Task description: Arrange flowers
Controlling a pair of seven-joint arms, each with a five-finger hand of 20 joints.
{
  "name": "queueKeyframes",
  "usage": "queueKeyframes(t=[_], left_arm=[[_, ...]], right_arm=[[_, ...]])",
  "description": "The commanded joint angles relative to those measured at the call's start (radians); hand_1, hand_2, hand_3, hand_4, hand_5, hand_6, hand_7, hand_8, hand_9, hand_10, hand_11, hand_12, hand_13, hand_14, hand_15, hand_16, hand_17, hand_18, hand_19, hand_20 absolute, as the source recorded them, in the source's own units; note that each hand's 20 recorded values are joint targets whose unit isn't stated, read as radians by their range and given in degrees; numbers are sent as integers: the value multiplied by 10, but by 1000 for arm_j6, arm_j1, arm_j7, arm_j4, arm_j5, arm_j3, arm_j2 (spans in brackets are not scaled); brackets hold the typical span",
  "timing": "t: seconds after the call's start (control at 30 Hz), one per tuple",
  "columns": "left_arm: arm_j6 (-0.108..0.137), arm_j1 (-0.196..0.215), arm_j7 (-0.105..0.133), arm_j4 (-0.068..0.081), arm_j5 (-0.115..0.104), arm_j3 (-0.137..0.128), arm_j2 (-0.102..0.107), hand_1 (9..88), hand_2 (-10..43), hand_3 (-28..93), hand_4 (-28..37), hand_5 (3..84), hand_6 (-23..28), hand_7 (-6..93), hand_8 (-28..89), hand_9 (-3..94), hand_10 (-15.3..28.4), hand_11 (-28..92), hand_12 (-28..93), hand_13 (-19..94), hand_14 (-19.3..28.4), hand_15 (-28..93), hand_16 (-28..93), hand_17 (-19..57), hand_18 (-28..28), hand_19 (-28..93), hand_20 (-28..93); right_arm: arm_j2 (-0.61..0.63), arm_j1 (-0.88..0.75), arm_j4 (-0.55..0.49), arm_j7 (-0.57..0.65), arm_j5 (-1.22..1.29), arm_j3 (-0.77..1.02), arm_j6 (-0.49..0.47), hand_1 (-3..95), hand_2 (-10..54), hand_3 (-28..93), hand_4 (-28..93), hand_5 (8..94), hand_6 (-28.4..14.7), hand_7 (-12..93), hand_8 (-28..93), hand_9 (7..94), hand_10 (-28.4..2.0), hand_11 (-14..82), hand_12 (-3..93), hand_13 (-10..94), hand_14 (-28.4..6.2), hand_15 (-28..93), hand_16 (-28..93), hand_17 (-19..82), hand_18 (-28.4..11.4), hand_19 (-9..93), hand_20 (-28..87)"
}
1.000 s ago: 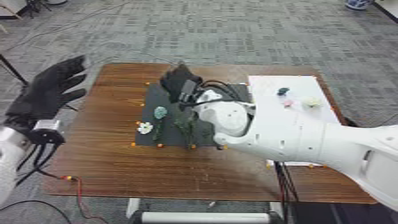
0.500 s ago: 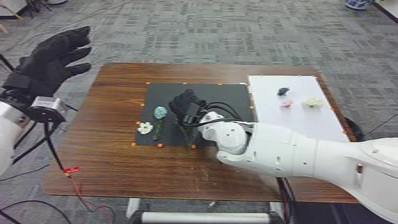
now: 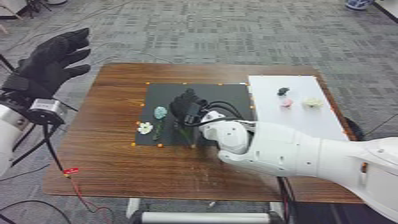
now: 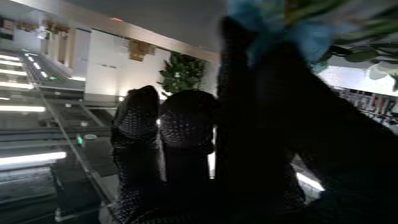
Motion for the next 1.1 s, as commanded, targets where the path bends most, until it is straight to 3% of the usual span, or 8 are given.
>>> queueKeyframes(t=[0.03, 0.3, 0.5, 0.67, 0.77, 0.87, 1.0, 1.1], left_arm=[[6, 17, 4, -11, 1, -14, -15, 300, -51, 458, -283, 176, 13, 180, -77, 108, 79, 156, 211, 14, 108, 327, -44, -138, 194, 308, 101], [11, 29, 4, -15, -1, -20, -19, 301, -49, 456, -283, 177, 12, 180, -77, 108, 79, 159, 212, 14, 109, 328, -44, -138, 194, 309, 102], [11, 33, 9, -17, 1, -21, -23, 298, -50, 461, -283, 177, 12, 181, -77, 108, 79, 157, 210, 15, 108, 327, -44, -139, 193, 308, 102], [20, 64, 12, -23, 6, -37, -44, 300, -49, 459, -283, 177, 12, 180, -77, 108, 79, 157, 211, 14, 108, 329, -44, -138, 193, 307, 102], [71, 117, 18, -32, 16, -57, -78, 298, -49, 461, -283, 176, 12, 180, -77, 107, 78, 157, 212, 13, 108, 329, -44, -138, 193, 306, 102], [99, 219, 25, -51, 15, -109, -135, 294, -51, 470, -283, 175, 12, 180, -76, 106, 77, 157, 212, 12, 107, 328, -43, -139, 193, 307, 102], [160, 341, 49, -78, 11, -160, -215, 302, -49, 455, -283, 174, 12, 181, -77, 104, 77, 157, 214, 6, 105, 322, -43, -140, 193, 307, 103], [174, 378, 64, -75, -1, -161, -241, 302, -49, 455, -283, 174, 12, 181, -77, 103, 77, 158, 216, 5, 105, 323, -40, -141, 193, 307, 104]], right_arm=[[21, 37, -30, 11, -6, 21, -9, 305, -95, 879, -283, 627, 58, 301, -167, 716, -62, 302, 261, 641, -67, 787, 356, 282, -200, 776, 566], [47, 44, -71, 32, 1, 60, 7, 260, -95, 886, -283, 593, 40, 293, -169, 660, -82, 290, 233, 616, -78, 800, 358, 266, -209, 778, 573], [124, 21, -191, 6, 36, 145, -38, 242, -95, 888, -283, 563, 28, 288, -164, 615, -97, 304, 246, 591, -91, 806, 354, 251, -213, 774, 574], [274, -147, -350, -185, 118, 392, -91, 290, -95, 926, -275, 421, 9, 284, -155, 476, -115, 361, 266, 534, -103, 809, 346, 237, -209, 774, 563], [349, -276, -393, -328, 115, 531, -55, 301, -95, 931, -266, 377, 12, 286, -157, 428, -121, 360, 267, 502, -109, 809, 333, 216, -205, 758, 556], [418, -383, -434, -456, 154, 630, -25, 322, -73, 932, -247, 377, 27, 299, -167, 418, -120, 368, 269, 483, -110, 809, 330, 201, -199, 742, 553], [467, -502, -464, -604, 213, 764, -146, 377, -38, 932, -279, 381, 43, 307, -186, 422, -121, 435, 295, 465, -102, 771, 426, 215, -190, 753, 557], [508, -538, -488, -599, 197, 773, -168, 386, -25, 932, -282, 373, 42, 295, -182, 422, -124, 486, 329, 465, -106, 767, 443, 229, -187, 769, 557]])
